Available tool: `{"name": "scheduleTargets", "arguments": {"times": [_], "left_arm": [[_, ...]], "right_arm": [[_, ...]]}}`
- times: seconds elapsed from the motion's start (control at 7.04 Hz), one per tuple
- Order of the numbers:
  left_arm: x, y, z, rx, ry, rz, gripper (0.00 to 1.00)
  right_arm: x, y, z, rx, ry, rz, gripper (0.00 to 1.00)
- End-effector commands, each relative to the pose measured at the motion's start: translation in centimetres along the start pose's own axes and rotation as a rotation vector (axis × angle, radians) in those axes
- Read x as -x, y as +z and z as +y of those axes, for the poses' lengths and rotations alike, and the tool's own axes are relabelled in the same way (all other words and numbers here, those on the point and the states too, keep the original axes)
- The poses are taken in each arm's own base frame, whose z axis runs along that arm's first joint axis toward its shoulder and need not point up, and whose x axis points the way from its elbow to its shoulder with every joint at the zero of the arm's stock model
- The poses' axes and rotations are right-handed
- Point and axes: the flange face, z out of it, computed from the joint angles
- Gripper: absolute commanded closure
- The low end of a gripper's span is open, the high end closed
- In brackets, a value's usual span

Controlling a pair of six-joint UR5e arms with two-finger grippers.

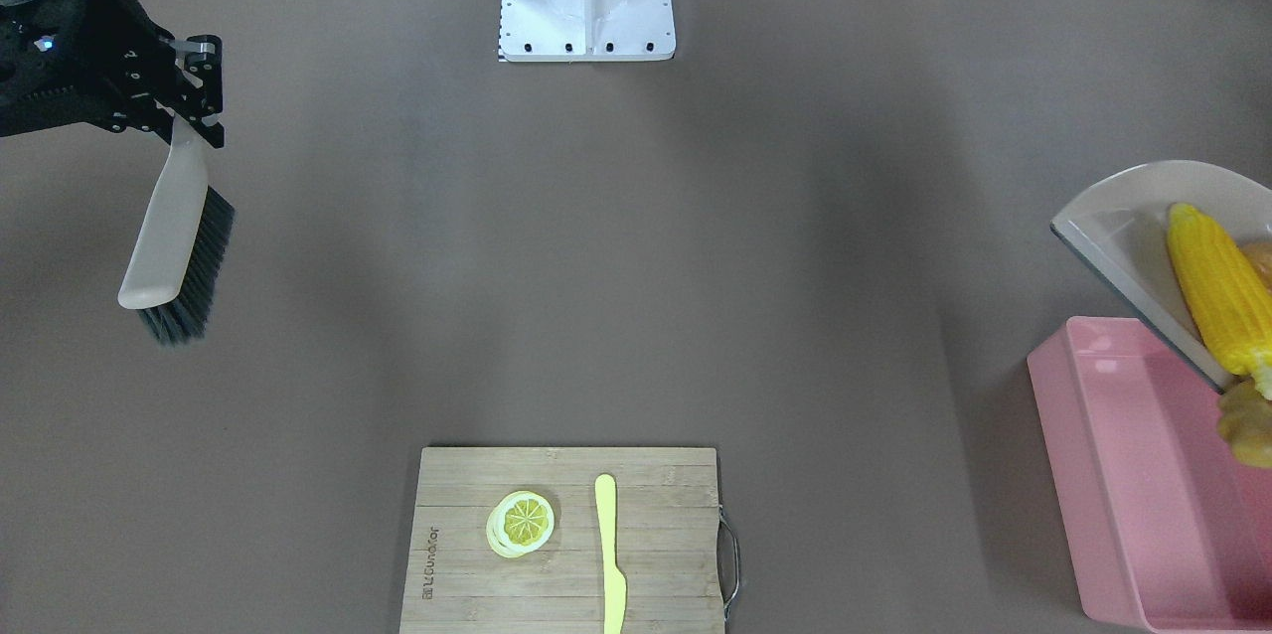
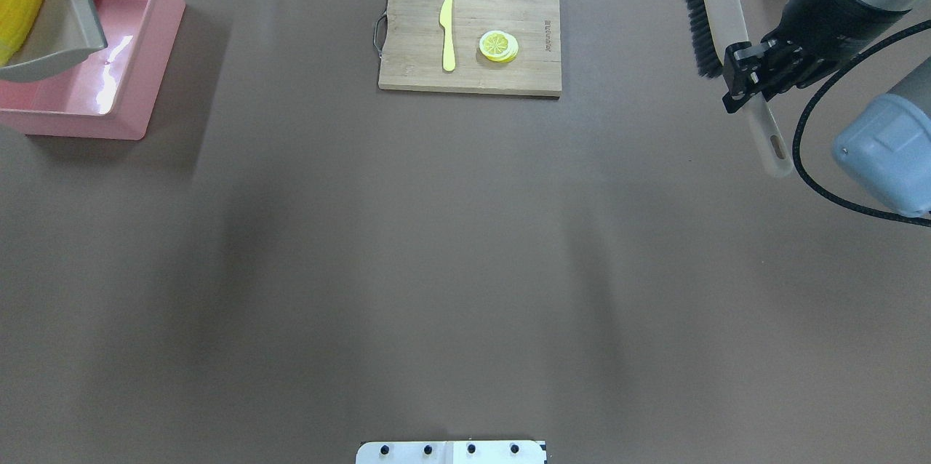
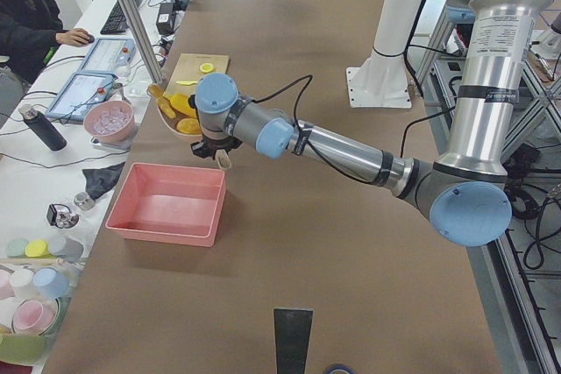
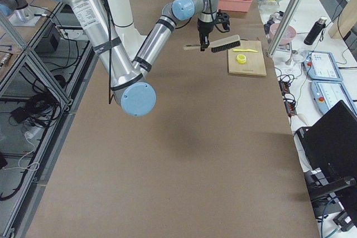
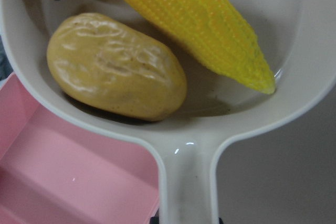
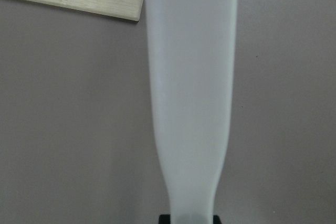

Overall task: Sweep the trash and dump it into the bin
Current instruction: 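Tip the dustpan with the left gripper to dump items into the pink bin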

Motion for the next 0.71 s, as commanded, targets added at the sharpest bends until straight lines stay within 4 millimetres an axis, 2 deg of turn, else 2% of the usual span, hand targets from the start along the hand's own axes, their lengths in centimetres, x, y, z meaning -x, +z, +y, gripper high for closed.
{"name": "scheduleTargets", "arguments": {"times": [0.0,0.28,0.43,0.57], "left_arm": [[3.7,0.9,9.0,0.109,-0.017,-0.033,1.00],[4.0,1.6,10.2,0.176,-0.035,-0.044,1.00],[4.3,1.5,10.8,0.260,-0.012,-0.074,1.00],[4.8,0.5,10.3,0.342,0.005,-0.095,1.00]], "right_arm": [[0.4,0.0,0.0,-0.002,-0.008,-0.004,1.00],[0.3,-0.2,0.0,-0.006,-0.008,-0.003,1.00],[0.4,-0.2,0.0,-0.006,-0.010,-0.003,1.00],[0.5,-0.2,0.0,-0.008,-0.011,-0.003,1.00]]}}
